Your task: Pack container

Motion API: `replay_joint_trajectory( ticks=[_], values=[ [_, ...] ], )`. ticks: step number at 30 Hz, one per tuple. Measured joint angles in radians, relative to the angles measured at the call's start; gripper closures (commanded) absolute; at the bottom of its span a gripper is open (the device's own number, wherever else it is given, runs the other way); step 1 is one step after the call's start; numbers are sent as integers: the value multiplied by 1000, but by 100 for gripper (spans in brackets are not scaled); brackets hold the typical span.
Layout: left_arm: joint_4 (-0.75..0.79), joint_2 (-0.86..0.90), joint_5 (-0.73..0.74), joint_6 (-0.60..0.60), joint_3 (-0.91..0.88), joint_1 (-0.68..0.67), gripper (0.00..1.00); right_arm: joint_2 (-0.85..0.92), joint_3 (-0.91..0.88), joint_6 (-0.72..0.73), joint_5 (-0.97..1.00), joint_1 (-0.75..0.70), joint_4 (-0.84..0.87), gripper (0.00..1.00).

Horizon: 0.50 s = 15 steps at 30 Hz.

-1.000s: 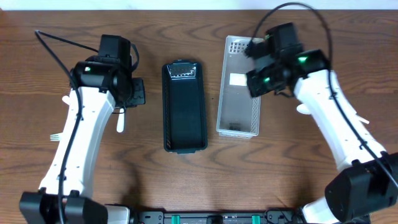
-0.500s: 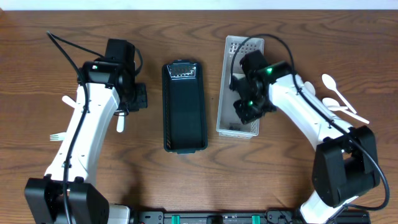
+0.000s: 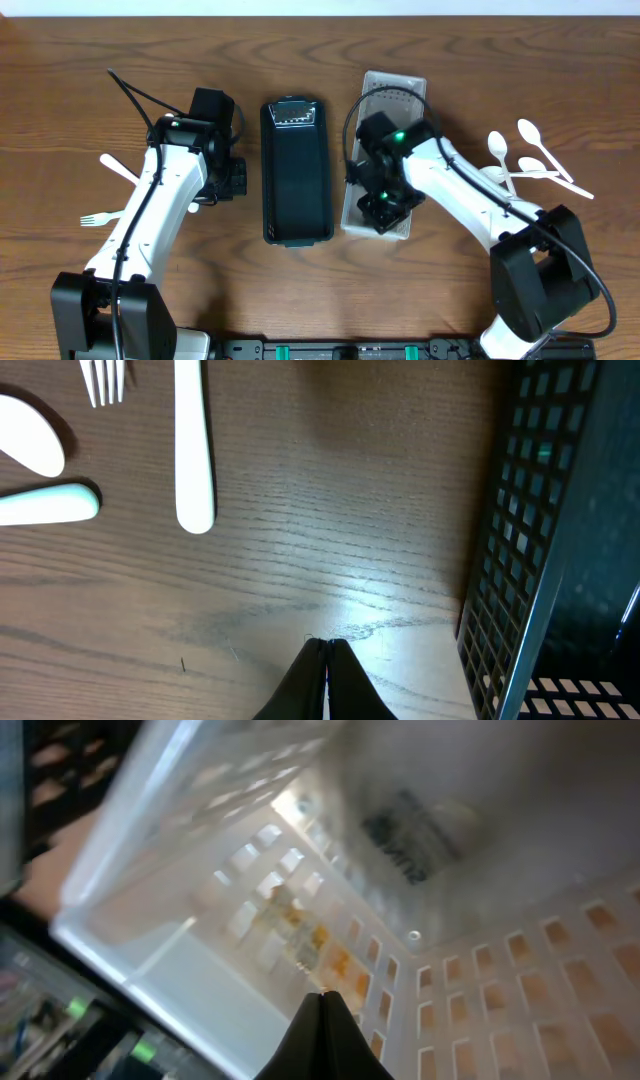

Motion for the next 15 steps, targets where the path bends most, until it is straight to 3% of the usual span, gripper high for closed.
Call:
replay_joint_trajectory(
  ticks=[8, 15],
  values=[
    [2, 0, 0, 0, 0, 0, 94, 0, 0, -21, -53, 39, -10, 99],
    [37, 0, 0, 0, 0, 0, 94, 0, 4, 64, 61, 6, 133, 99]
  ],
)
